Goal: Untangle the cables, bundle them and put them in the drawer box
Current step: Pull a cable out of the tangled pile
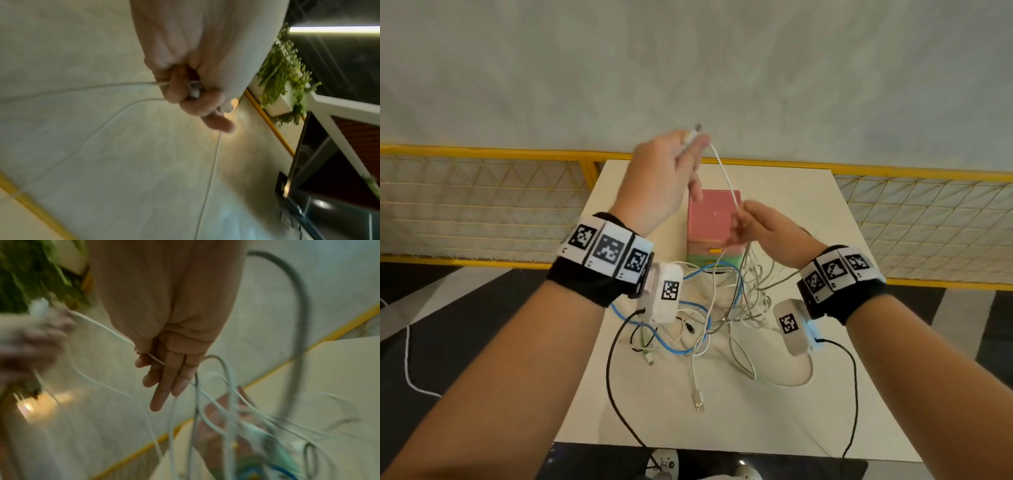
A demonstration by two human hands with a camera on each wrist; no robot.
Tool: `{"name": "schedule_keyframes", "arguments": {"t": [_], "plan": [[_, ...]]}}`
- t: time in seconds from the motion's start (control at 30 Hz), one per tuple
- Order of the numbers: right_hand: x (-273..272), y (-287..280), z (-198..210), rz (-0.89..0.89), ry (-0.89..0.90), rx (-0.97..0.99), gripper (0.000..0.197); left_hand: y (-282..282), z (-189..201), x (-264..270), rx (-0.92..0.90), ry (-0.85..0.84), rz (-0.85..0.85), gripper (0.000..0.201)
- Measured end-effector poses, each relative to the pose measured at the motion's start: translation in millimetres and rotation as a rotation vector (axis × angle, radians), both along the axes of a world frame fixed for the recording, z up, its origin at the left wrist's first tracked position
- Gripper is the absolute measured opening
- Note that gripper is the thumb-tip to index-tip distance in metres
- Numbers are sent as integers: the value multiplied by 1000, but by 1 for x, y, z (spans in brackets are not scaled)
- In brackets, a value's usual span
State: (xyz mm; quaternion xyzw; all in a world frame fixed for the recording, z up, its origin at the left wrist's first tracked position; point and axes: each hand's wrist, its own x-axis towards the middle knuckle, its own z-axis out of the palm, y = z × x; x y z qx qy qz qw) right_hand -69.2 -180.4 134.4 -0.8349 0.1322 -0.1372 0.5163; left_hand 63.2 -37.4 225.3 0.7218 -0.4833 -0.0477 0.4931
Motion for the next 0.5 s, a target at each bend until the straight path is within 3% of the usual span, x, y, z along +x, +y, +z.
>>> {"name": "schedule_keyframes", "arguments": {"t": [0.1, 0.27, 0.33, 0.43, 0.5], "plan": [[-5, -1, -24, -30, 74, 15, 27, 5, 17, 13, -187, 62, 106, 35], [-5, -1, -7, -68, 10, -26, 24, 10, 11, 16, -96, 41, 195, 30], [-2, 2, 9, -68, -29, -21, 23, 10, 3, 7, -34, -35, 112, 49], [-3, 8, 35, -49, -63, -68, 22, 4, -13, -1, 72, -97, -70, 59], [-10, 13, 51, -46, -32, -122, 23, 0, -20, 0, 125, -77, -65, 64]]}}
